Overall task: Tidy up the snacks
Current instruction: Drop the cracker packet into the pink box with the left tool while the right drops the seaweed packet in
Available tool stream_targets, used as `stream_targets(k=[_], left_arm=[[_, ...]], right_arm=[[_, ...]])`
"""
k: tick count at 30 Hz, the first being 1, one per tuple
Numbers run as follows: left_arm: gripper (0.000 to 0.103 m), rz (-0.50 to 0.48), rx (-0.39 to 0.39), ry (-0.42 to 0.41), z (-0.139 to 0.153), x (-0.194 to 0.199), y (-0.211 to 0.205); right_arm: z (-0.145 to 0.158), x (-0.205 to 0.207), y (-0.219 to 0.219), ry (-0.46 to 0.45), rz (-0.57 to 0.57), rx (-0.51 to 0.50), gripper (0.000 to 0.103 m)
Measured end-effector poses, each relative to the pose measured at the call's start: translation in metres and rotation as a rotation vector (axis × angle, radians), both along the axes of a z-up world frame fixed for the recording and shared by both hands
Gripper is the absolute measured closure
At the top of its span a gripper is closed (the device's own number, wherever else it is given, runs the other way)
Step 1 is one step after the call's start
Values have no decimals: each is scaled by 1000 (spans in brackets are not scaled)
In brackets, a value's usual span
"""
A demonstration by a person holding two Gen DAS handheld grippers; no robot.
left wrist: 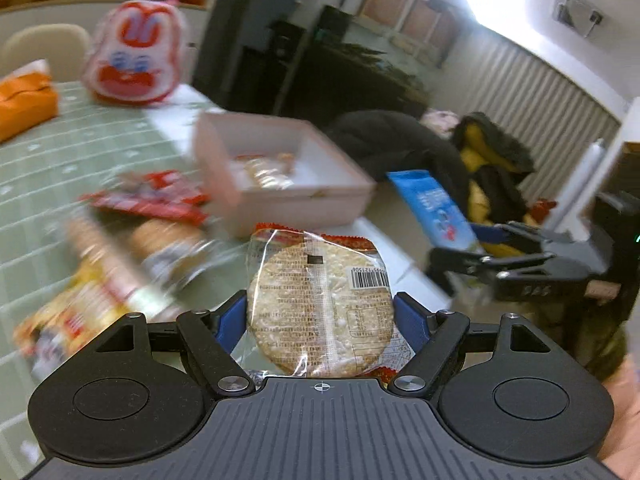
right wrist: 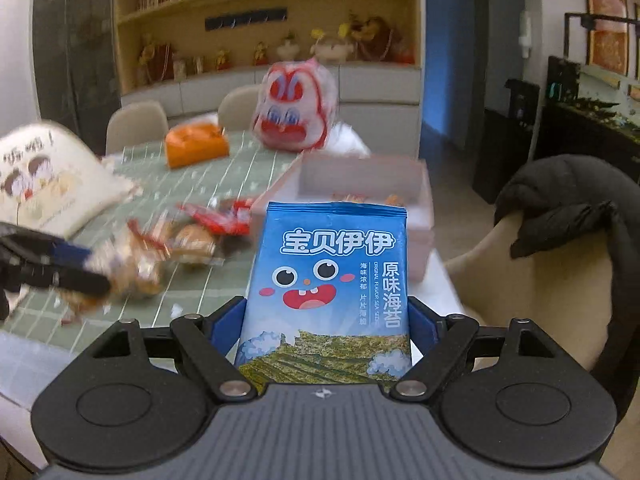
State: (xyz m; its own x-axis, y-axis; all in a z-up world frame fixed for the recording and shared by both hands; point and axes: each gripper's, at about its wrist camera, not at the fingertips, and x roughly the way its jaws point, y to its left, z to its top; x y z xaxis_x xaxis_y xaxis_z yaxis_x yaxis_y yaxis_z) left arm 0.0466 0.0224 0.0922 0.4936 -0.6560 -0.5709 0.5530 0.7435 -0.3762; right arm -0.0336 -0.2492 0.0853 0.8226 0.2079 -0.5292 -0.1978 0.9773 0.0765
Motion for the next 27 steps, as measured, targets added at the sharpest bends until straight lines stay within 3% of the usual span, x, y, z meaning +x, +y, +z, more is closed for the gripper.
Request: stream_targets(k=[4,7,10,12,14,17,21,24,27], left_arm=[[21,99,-75,-72,45,60,-24],[21,152,-40,-51,55,130,-53],[21,175,32,127,20,210,-87],[21,215,109,167,-6,235,-105],[24,228,78,145,-18,239,-104],[27,227,-81,144,-17,242,-88],[27,179,-126,99,4,234,-79],[27,204,-184,36,30,206,-61],[27,250,-184,-5,47,178,-39]], right_arm=[[24,11,-28,-45,-18,16,19],[38,27,-41,-86,-34,-3,19],[41,42,-49,-99,-43,-25,19],[38,54,-54,-92,-60,-36,19],[33,63,-61,-78,-73,-27,19],[30,80,-72,-64,-86,-5,19],[35,115,-77,-33,-97,74,19],[50,150,-77,-14,-89,178,19],[66,199,-69,64,-65,261,16]])
